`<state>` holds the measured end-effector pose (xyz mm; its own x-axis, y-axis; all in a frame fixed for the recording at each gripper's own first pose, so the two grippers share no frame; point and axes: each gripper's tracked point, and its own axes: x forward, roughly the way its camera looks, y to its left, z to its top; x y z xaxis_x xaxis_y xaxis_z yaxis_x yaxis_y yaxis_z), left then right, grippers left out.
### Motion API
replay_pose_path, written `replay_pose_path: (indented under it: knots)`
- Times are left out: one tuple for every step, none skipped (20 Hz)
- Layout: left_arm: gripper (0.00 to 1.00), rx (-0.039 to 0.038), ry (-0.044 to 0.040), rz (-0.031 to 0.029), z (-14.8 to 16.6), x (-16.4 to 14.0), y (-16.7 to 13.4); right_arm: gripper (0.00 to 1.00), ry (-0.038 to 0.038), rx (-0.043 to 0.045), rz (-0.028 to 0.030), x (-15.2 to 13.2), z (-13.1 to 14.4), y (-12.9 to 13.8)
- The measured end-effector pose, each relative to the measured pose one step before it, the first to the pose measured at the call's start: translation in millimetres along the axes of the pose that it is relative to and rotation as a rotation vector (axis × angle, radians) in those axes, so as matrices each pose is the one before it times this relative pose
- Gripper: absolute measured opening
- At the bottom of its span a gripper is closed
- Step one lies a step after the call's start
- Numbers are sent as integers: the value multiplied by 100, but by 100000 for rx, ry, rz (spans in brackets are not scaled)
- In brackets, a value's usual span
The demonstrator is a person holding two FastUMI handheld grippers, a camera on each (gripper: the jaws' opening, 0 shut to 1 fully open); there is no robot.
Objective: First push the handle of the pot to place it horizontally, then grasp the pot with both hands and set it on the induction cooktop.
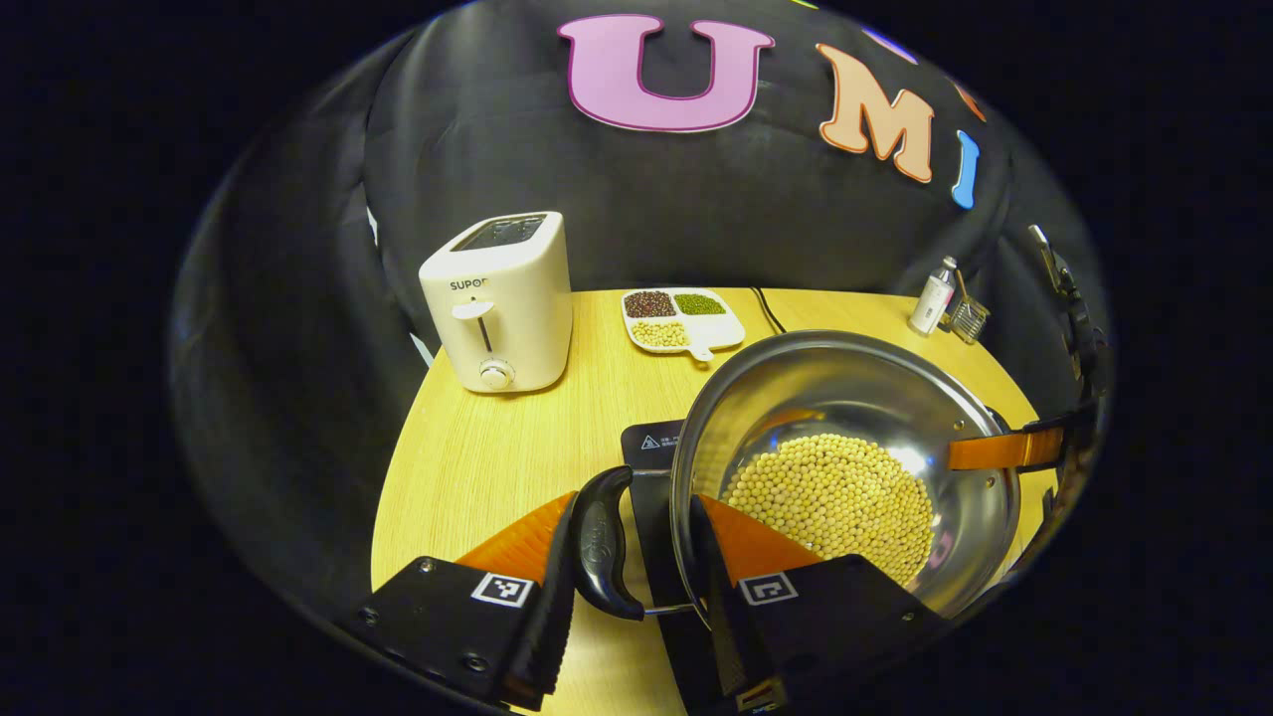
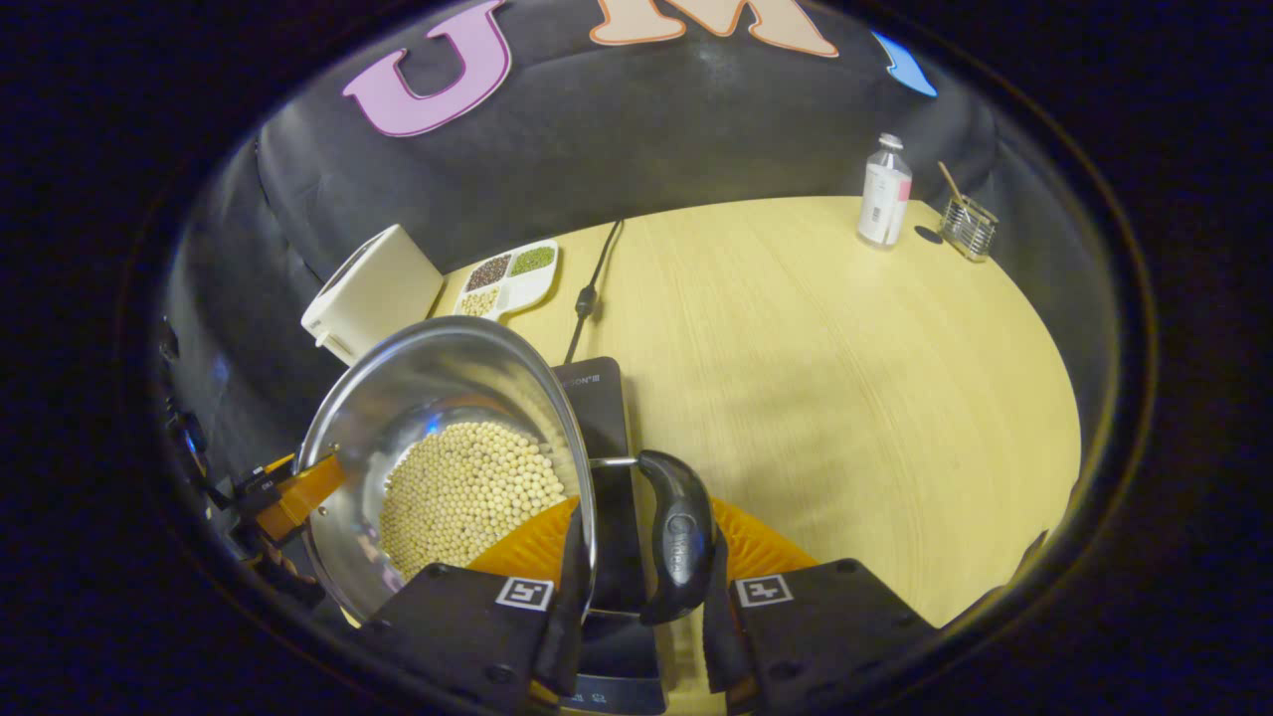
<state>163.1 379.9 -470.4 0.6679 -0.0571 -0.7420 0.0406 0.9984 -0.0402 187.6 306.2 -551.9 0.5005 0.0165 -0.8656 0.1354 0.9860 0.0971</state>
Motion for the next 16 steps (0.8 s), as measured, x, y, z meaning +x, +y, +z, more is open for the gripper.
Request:
replay_pose_path:
  knots:
    - [61,-1129,-145,-6,-72,-83,17,48,81,-1044,340,-36,64,-125]
    - [61,-920,-88,192,-178,-36,43,48,357,-475,-314,101,-37,-137]
    - [63,28,-148,254,127,32,-6,51,-316,-450,-92,45,53,-5]
    - [62,636,1026,464,-215,35,-17,52,286,-517,-177,-11,10,-74]
    - [65,1206,2756,760,-756,-234,-83,53,100,-417,-405,30,2,-81]
    - [69,1220,-557,1120,214,-176,-52,55,-573,-248,370,-160,234,-34]
    - [74,973,-1742,545,335,-335,-227,60,-791,7,221,169,122,2]
    - [76,507,-2040,137,530,-372,-293,65,-779,5,399,-200,251,-29]
    - [81,265,-310,627,232,-438,-168,76,-862,6,612,-192,187,-19]
    - [85,59,-1002,1769,132,-523,85,87,-1811,261,801,-582,647,-120]
    - [93,309,-1515,1775,601,-556,66,98,-2432,378,1013,-548,737,-164]
    - [94,803,-2130,2043,658,-638,135,97,-2453,781,1267,-564,829,-146]
    - [94,1331,-1878,2157,692,-666,59,94,-2080,1179,1208,-866,610,-169]
    - [93,1918,-1853,1861,669,-870,-65,94,-2441,1133,1395,-953,787,-214]
    - [93,2010,-1875,2154,950,-862,11,94,-2060,892,1146,-846,804,-401]
    - [93,2078,-2349,2586,998,-1124,-12,98,-1552,733,1654,-828,666,-328]
